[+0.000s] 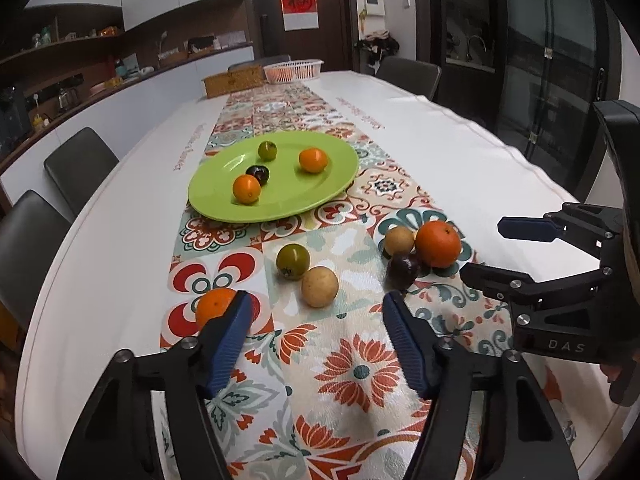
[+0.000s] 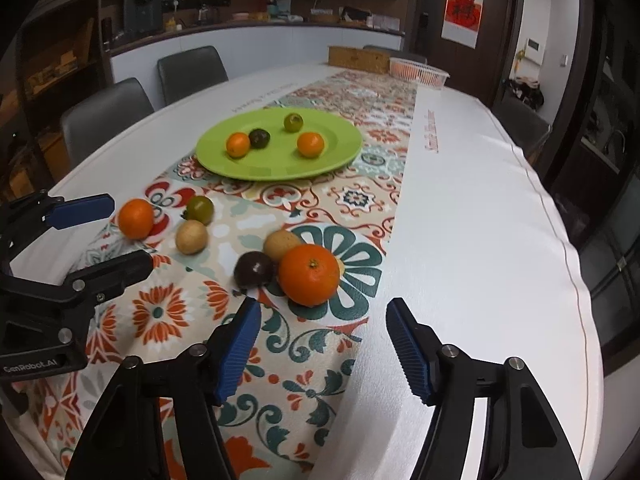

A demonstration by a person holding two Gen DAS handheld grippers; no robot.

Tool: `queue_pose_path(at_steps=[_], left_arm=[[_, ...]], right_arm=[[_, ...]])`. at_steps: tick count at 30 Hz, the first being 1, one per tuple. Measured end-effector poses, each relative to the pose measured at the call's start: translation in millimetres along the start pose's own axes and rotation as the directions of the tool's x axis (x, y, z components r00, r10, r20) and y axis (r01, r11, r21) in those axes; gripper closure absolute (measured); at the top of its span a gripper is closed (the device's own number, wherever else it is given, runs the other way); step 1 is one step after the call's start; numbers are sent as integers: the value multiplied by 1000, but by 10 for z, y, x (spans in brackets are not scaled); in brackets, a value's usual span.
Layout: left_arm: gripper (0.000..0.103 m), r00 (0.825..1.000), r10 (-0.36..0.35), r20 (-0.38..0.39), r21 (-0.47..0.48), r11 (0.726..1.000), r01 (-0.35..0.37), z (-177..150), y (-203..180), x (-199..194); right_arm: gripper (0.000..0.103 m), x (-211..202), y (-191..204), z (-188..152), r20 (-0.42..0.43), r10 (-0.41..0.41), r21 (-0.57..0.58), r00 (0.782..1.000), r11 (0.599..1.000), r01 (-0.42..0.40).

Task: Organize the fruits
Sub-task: 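Move the left gripper toward a tan round fruit while the right gripper approaches an orange, then grasp the tan fruit with the left gripper while the right gripper grasps the orange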

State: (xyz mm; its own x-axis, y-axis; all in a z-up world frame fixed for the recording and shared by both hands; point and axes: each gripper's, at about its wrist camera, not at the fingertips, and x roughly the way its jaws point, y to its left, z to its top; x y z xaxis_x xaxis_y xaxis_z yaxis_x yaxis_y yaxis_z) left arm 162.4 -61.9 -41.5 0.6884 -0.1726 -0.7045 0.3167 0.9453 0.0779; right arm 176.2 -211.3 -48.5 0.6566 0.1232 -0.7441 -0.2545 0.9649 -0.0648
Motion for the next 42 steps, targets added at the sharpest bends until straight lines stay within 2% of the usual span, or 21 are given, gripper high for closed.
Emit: queue_pose_path(at_steps=[11,25,29,34,42], left_arm=[[52,997,-30,-75,-18,999,29,111,5,272],[58,990,-48,-132,-53,998,41,158,37,469],[64,986,-69,-150,-70,996,59,173,52,516],[75,987,-59,-151,-61,997,50,167,44,526],[76,989,-65,-135,-50,997,59,172,24,441]], right_arm=[[54,257,-19,31,-80,38,-34,996,999,-41],[56,397,33,150,-84,61,-88,995,994,-68],[58,433,48,173,-84,70,-83,994,994,-77],[61,438,49,165,-84,74,-75,994,994,-80],[62,347,64,126,-66,69,-50,995,996,-72]])
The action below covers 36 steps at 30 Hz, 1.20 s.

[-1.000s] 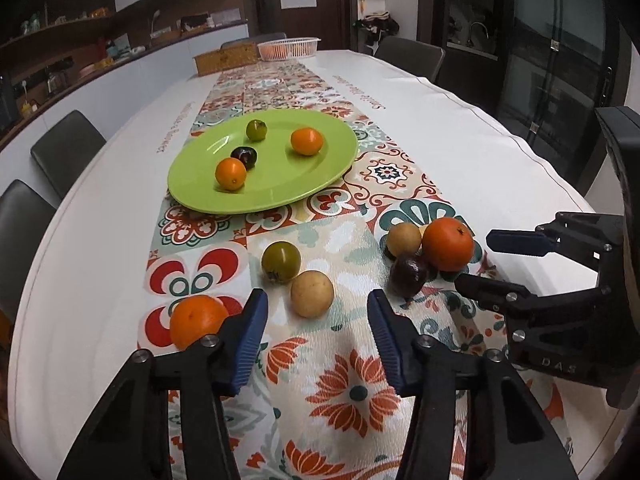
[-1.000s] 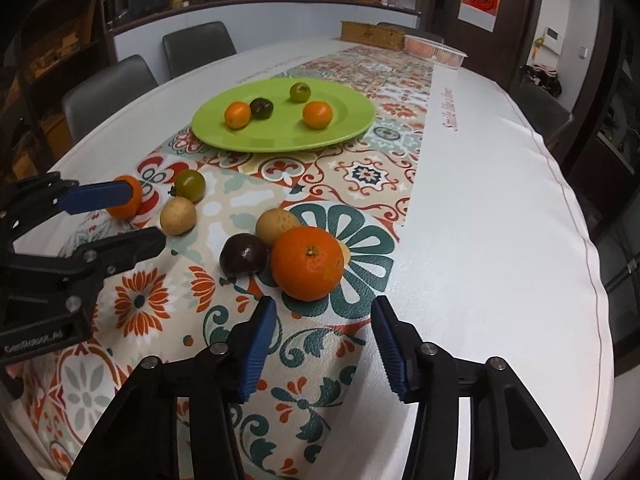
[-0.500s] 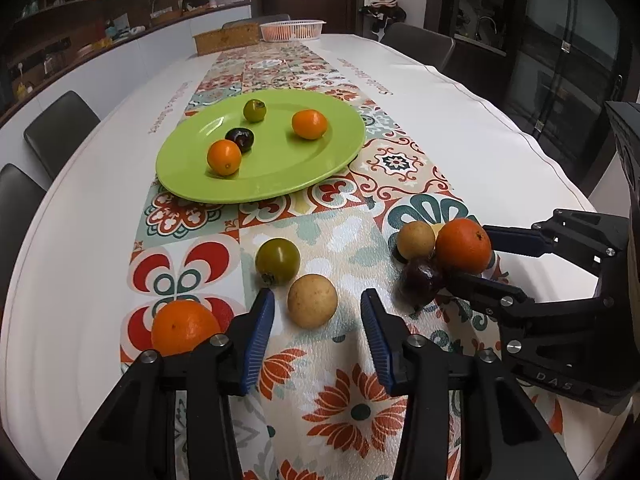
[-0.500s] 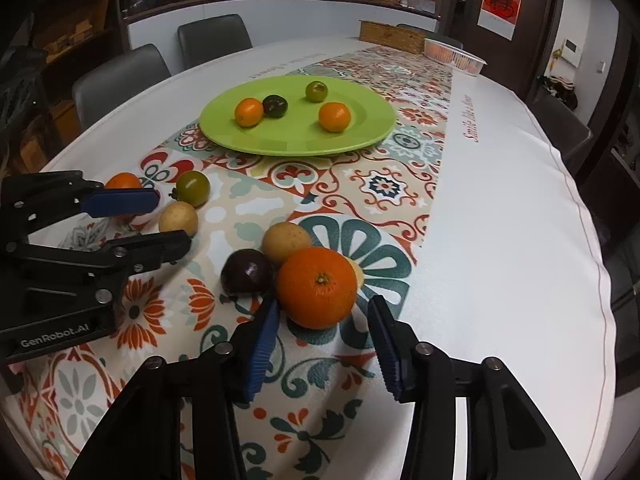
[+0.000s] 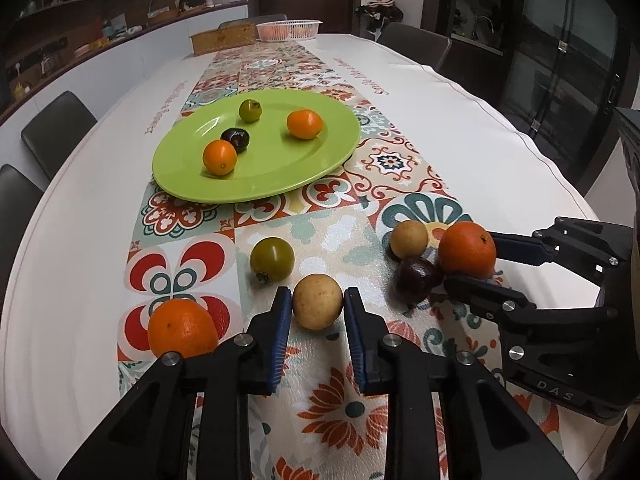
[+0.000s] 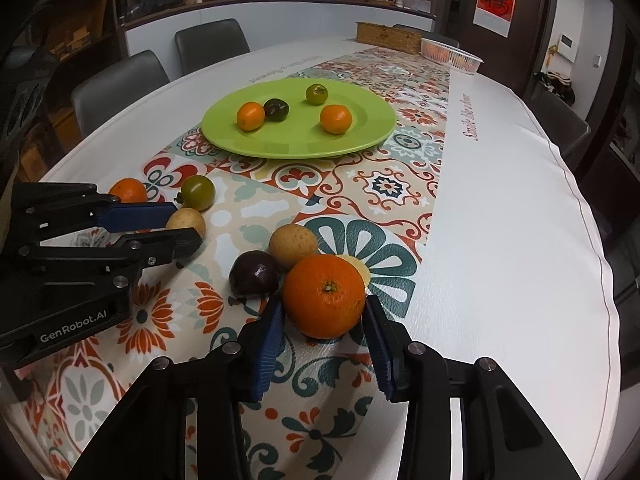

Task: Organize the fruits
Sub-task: 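Grasp the tan fruit with the left gripper while the right gripper grasps the orange, then carry the tan fruit and orange with both grippers over the green plate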

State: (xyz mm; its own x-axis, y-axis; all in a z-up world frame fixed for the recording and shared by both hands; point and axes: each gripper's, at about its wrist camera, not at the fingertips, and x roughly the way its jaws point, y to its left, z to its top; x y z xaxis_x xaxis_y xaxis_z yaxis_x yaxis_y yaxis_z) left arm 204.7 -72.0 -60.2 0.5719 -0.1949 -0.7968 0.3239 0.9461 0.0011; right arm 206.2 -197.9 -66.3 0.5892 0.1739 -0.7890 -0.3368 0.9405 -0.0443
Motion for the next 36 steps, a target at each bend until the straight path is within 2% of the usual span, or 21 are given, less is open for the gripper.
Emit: queue_pose_path(at_steps=[17,36], left_arm=[[76,995,-10,94,12,1000,9,20,-42,-496],[76,977,-13,214,14,1000,10,142,67,-976]], right_arm=[[62,-429,109,55,81,-5,41,997,999,2],[62,-904,230,297,204,-27,72,979,997,12]])
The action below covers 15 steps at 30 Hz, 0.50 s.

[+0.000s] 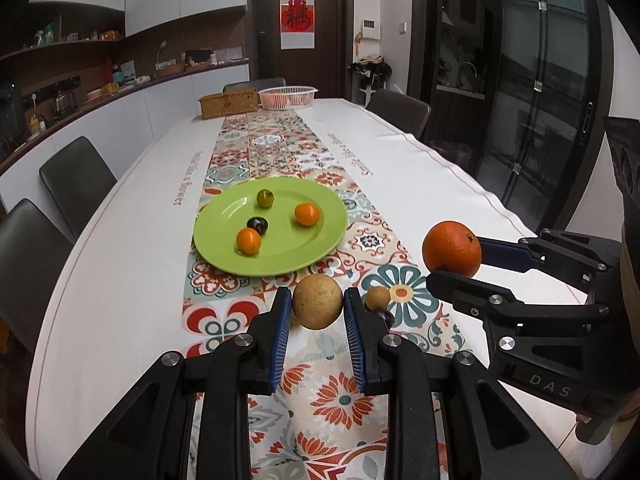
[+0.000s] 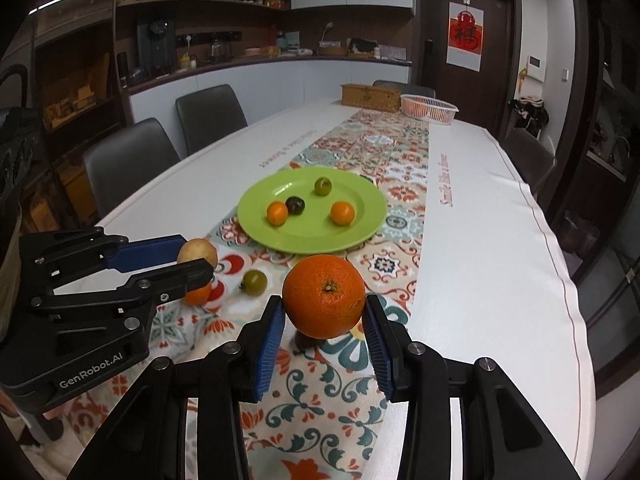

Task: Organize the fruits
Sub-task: 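Carry the tan fruit and orange with both grippers over the green plate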

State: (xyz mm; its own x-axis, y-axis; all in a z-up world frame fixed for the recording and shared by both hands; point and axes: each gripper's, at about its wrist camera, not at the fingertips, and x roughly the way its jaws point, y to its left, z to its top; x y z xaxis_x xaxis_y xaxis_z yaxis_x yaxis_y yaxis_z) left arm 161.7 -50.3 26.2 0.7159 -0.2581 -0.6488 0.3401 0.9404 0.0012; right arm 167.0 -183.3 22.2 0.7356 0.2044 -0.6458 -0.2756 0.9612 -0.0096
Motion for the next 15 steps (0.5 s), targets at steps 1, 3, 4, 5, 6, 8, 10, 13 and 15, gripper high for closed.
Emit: queue_pose_path(at_steps=[1,3,4,5,6,8,10,13,15], left_arm=[[76,1000,2,5,-1,1000,-2,20,19,-12],[76,1000,8,16,4,1000,-8,66,52,-34],[76,1000,11,20,6,1000,-11,83,63,-45],[76,1000,13,25,9,1000,-13,105,79,-53],[76,999,14,30,13,1000,-14,127,95,-59],[76,999,16,37,17,1000,-17,163,131,-64],[76,999,17,43,20,1000,-18,203,170,-64],[76,999,15,45,20,1000,-16,265,240,-39],[76,999,15,45,21,1000,-16,305,289,-6]], right_arm=[[62,-5,2,16,2,0,2,1000,1000,0],[62,-22,23,64,14,0,5,1000,1000,0],[62,-27,35,87,18,0,5,1000,1000,0],[62,-36,44,107,22,0,5,1000,1000,0],[62,-39,54,124,26,1,4,1000,1000,-2],[62,-43,79,179,35,3,2,999,1000,-3],[62,-33,92,233,42,2,1,999,1000,-2],[62,-13,114,297,51,3,1,999,1000,-3],[62,35,124,354,49,4,5,999,1000,-4]])
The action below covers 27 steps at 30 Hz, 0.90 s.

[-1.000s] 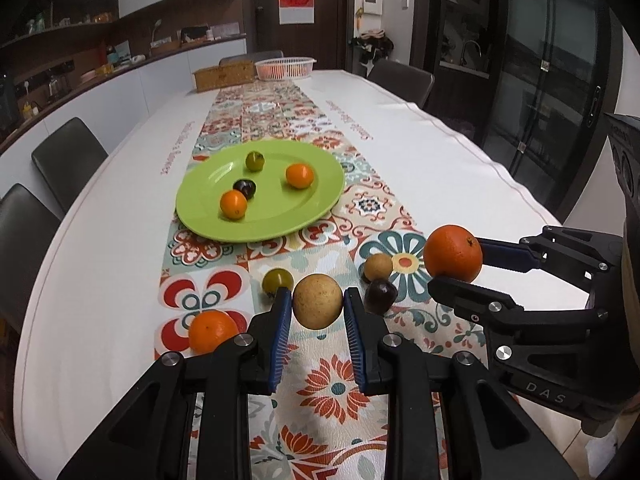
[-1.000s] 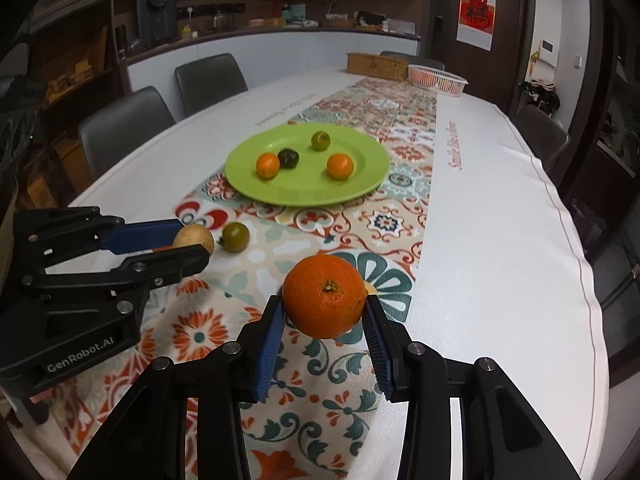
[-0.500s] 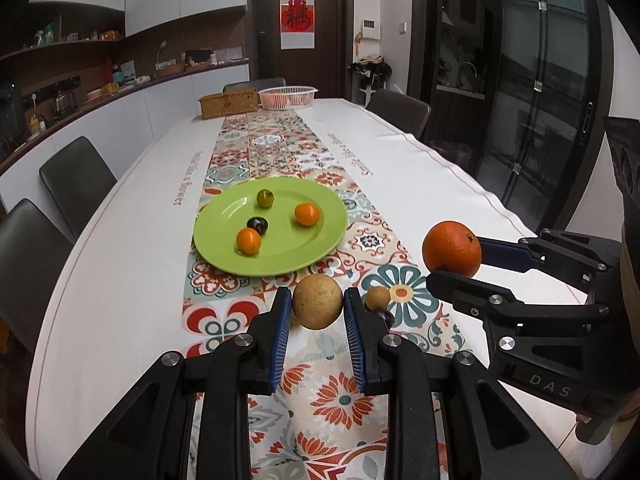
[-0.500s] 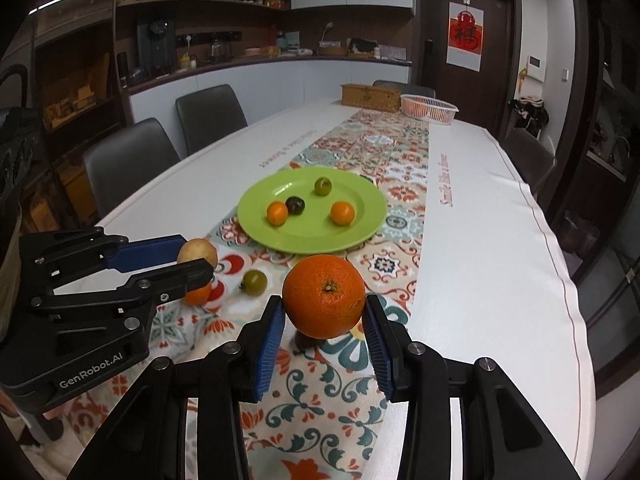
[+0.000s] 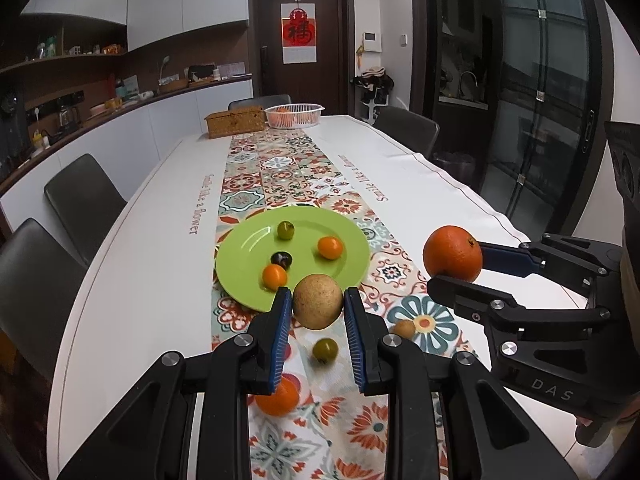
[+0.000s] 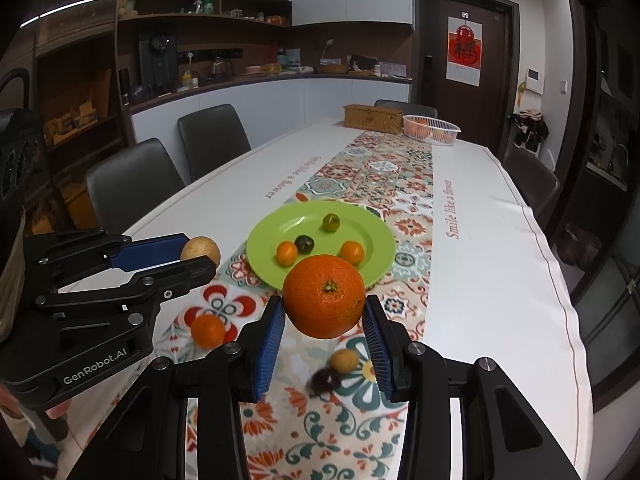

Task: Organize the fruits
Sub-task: 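Carry the tan fruit and orange with both grippers over the green plate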

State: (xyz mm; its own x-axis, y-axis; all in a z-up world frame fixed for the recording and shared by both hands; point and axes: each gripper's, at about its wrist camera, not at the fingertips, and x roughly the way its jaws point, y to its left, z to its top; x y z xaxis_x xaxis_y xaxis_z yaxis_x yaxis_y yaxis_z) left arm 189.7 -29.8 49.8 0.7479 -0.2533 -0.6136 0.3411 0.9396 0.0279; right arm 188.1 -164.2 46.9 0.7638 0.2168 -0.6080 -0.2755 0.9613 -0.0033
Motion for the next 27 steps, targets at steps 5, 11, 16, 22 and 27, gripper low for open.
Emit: queue_pose_path(at_steps=[5,11,16,22,27], left_arm=[[76,1000,4,-7,0,1000,-4,70,123,76],[76,1000,-2,-26,-12,1000,1,147,272,219],[76,999,4,-39,-12,1000,-4,231,398,372],[76,998,1,-57,3,1000,-1,353,516,584],[76,997,-7,-76,23,1000,9,458,595,816]], right_arm=[[62,117,30,102,-3,-3,-2,1000,1000,3],[62,314,28,266,-10,4,0,1000,1000,-4],[62,552,-27,434,-20,6,9,1000,1000,-5],[62,831,-86,545,-46,9,19,999,1000,-9],[62,1090,-146,610,-82,15,23,997,1000,-13]])
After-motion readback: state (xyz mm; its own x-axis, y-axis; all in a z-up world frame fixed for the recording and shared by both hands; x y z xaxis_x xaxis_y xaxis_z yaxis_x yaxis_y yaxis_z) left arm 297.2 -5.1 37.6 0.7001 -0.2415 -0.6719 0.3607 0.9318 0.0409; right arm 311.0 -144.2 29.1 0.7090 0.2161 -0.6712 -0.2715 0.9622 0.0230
